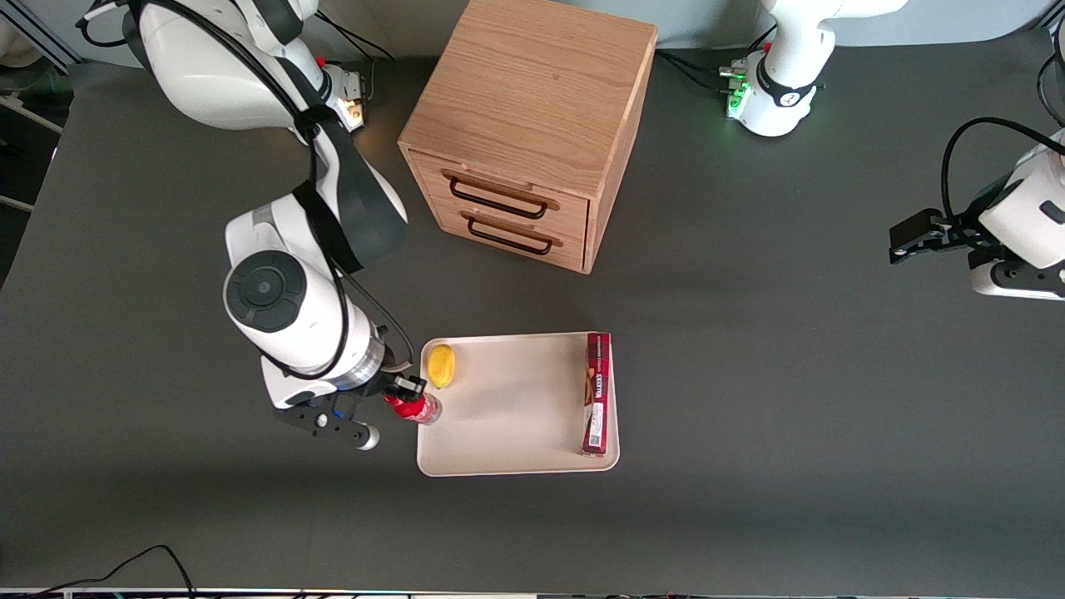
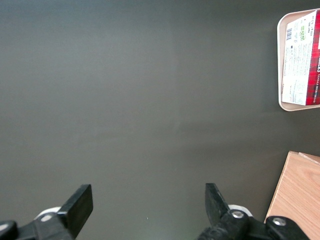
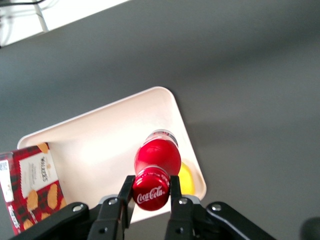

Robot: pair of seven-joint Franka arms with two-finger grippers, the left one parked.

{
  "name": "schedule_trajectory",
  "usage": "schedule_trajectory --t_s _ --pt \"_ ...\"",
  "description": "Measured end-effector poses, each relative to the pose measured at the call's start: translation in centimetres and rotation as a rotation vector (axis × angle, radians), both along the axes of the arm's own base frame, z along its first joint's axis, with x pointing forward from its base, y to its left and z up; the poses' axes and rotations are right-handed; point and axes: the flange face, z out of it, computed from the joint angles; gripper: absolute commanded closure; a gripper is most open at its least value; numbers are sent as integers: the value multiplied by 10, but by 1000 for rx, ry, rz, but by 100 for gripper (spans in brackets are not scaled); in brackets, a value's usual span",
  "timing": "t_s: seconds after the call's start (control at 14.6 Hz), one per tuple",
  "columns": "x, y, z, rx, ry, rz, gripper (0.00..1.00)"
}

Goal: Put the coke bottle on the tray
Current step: 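Carry the bottle over the cream tray beside the lemon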

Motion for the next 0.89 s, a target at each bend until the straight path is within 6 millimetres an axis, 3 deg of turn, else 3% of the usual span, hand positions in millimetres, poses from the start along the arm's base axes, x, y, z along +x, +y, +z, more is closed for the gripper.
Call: schedule_trajectory --t_s 0.41,0.82,0.89 --pt "11 28 -41 28 -89 -22 100" --pt "16 39 -81 19 -101 -12 100" --pt "16 39 -84 18 -101 -12 83"
